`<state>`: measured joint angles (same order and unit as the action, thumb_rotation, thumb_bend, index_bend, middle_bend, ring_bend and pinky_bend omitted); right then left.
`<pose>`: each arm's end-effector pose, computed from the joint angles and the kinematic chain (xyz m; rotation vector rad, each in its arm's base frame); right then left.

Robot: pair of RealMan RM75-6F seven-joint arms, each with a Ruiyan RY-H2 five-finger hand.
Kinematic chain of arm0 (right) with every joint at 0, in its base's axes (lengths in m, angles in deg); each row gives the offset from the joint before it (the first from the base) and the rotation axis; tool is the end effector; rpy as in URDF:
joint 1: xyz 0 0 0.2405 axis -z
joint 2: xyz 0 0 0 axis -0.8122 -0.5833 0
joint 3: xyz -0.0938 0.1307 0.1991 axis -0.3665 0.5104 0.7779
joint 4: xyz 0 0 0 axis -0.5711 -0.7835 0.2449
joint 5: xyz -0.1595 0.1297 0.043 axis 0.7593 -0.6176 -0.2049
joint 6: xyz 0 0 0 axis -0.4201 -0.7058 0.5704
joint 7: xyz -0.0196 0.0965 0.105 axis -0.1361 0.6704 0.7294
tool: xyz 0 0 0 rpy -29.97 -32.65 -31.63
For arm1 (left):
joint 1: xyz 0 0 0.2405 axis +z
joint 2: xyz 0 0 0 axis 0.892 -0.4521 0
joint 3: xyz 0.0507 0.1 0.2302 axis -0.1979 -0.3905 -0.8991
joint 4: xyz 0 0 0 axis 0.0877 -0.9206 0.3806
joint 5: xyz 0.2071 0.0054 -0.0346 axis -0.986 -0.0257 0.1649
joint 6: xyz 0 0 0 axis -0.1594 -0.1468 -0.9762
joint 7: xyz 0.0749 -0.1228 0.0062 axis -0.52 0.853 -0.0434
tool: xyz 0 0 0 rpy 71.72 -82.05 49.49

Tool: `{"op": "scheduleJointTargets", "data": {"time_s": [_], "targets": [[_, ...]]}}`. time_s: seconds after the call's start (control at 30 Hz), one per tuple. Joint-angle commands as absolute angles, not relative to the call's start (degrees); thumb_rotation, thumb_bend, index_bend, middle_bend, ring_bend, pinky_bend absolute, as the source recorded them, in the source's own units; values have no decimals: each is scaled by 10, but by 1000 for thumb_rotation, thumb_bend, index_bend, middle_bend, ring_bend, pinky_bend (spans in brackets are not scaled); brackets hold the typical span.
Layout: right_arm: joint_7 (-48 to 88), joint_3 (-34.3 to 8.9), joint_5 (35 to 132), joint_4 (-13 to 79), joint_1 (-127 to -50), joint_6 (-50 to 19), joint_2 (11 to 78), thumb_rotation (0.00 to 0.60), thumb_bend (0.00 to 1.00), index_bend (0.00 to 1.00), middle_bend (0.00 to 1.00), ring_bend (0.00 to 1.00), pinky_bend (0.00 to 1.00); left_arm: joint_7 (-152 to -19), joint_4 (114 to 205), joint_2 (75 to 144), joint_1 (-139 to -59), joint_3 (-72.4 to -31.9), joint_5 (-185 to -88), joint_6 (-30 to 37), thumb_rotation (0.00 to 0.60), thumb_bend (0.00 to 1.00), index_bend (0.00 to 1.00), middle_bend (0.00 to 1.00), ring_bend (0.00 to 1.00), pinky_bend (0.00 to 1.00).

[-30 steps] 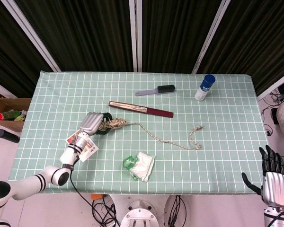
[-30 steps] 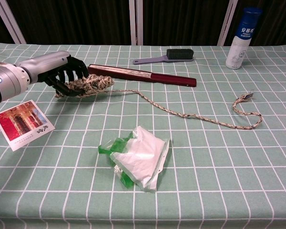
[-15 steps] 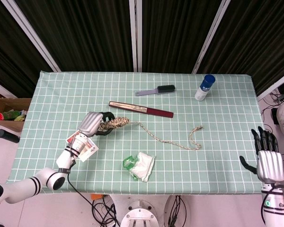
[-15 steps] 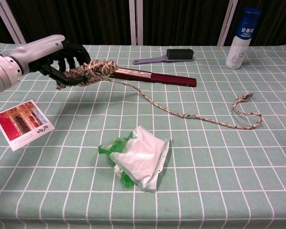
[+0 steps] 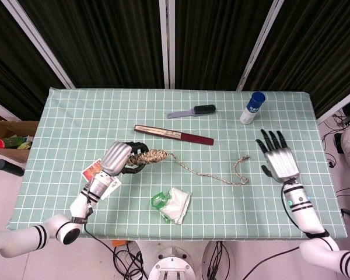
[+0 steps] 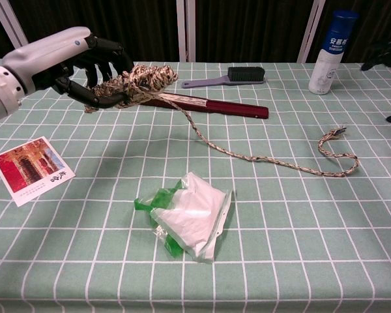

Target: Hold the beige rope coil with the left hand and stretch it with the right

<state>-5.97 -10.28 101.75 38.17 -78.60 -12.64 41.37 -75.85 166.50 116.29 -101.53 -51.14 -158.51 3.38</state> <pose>-0.2570 -0.3139 0.0613 1.7311 -0.6148 0.6923 -0.1442 0.3309 -0.0022 -1.7813 -1.0934 -1.3776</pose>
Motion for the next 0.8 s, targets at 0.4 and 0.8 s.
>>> {"op": "scheduleJointTargets", "data": {"time_s": [0.4, 0.8], "targets": [[-75, -126, 983, 289, -849, -78, 520, 600, 321, 318, 0, 0, 0, -761, 1687, 1146, -1012, -505, -1578, 39, 600, 467, 727, 724, 576, 627], [-64, -140, 969, 245, -858, -82, 548, 600, 283, 408, 0, 0, 0, -749, 1679, 1148, -1016, -506, -1574, 30, 600, 467, 727, 724, 576, 626]]}}
